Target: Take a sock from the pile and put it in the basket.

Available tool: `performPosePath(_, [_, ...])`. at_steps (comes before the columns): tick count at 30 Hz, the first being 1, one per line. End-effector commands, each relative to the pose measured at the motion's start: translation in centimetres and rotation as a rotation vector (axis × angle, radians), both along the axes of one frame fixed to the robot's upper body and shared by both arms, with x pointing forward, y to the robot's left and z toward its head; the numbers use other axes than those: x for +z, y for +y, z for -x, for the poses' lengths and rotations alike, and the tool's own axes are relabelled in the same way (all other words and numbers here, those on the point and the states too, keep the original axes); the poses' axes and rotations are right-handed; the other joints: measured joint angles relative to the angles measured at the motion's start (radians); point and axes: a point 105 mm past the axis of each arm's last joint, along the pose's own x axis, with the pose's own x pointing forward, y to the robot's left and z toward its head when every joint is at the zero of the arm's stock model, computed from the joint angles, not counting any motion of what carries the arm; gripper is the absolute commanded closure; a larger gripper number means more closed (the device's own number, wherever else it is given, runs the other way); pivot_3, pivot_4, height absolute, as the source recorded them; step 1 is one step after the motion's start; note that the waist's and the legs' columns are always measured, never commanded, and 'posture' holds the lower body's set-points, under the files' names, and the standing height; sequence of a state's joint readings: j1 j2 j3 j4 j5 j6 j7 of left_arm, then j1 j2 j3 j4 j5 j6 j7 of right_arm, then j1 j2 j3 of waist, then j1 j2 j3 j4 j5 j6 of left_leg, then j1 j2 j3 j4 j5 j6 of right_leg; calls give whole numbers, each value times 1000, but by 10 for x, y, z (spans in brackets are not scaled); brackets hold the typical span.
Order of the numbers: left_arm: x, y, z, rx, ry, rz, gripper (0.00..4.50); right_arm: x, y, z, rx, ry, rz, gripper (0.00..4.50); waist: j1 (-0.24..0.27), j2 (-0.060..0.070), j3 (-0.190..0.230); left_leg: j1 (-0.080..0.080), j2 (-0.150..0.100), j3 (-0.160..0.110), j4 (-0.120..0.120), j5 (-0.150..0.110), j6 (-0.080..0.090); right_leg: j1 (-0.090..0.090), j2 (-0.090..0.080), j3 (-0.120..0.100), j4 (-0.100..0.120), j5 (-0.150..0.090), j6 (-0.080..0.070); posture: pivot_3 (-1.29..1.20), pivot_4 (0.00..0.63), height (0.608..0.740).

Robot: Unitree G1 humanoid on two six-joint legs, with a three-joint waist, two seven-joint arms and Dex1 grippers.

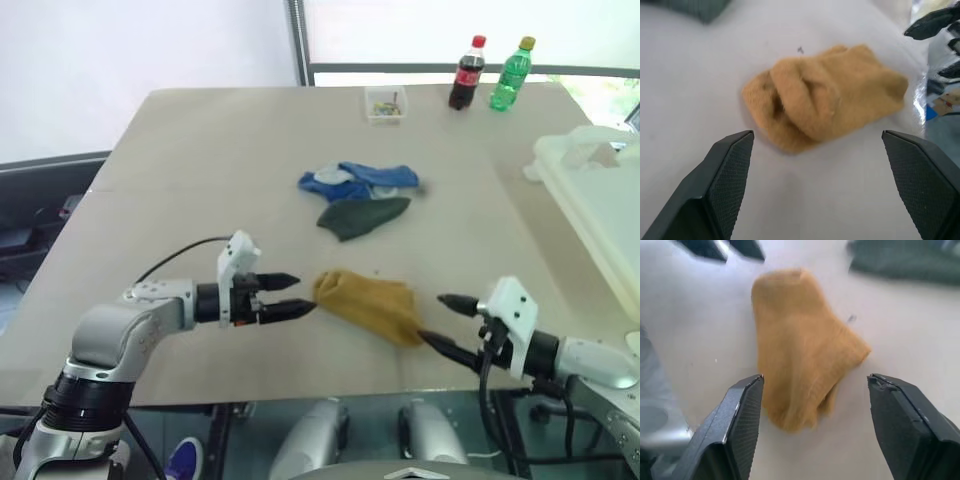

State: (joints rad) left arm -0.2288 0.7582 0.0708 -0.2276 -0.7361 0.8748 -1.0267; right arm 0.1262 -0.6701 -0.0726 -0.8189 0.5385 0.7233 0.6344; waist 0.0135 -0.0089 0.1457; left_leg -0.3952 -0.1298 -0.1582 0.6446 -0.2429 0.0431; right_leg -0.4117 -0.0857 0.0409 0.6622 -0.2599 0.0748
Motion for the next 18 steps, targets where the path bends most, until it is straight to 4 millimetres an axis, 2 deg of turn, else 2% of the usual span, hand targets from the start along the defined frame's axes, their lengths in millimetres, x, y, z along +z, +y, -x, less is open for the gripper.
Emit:
performPosePath(1, [20,-20,3,-84,-64,78,171,4,11,-14,41,-76,23,1358,-1,0,0,0,0,0,0,0,0,0,0,0,0,0,0,0,150,740])
performPosePath(2, [19,-27,1,-89,-68,87,171,-1,15,-19,53,-82,33,1507,-1,0,0,0,0,0,0,1,-1,0,0,0,0,0,0,0,150,740])
performPosePath(5, [1,-47,-13,-72,-45,47,171,-13,27,-32,92,-75,47,2557,1,-1,0,0,0,0,0,1,-1,0,0,0,0,0,0,0,150,740])
performPosePath(6, [-7,-51,-17,-56,-40,29,680,-17,30,-35,104,-77,58,2991,2,-1,0,0,-1,0,1,1,-1,0,0,0,0,0,0,0,150,740])
performPosePath(8, [-21,-58,-21,-57,-33,-9,1349,-27,33,-38,128,-66,75,3890,0,-1,0,-1,-1,1,2,1,-1,0,0,0,0,0,0,0,150,740])
performPosePath(9, [-27,-61,-23,-54,-37,-17,1998,-33,34,-39,132,-63,91,4461,-2,-1,0,-2,-1,1,2,1,-1,0,0,0,0,0,0,0,150,740])
performPosePath(10, [-37,-62,-25,-42,-32,-43,2366,-41,34,-40,139,-52,111,4500,-3,-1,0,-2,-1,1,2,1,-1,0,0,1,0,0,0,0,150,740])
performPosePath(14, [-59,-55,-32,30,-23,-109,4374,-65,28,-45,132,-47,210,4500,-3,0,-1,-1,-1,1,2,1,-1,0,0,1,0,0,0,0,150,740])
performPosePath(16, [-65,-49,-33,54,-28,-133,4444,-69,24,-50,114,-57,230,4500,-2,-1,-2,1,-1,1,2,1,-1,1,0,1,1,0,0,0,150,740])
performPosePath(18, [-61,-48,-31,57,-48,-106,4444,-65,23,-51,116,-84,223,4500,-2,-1,-3,2,-1,1,2,1,-1,2,0,1,1,0,0,0,150,740])
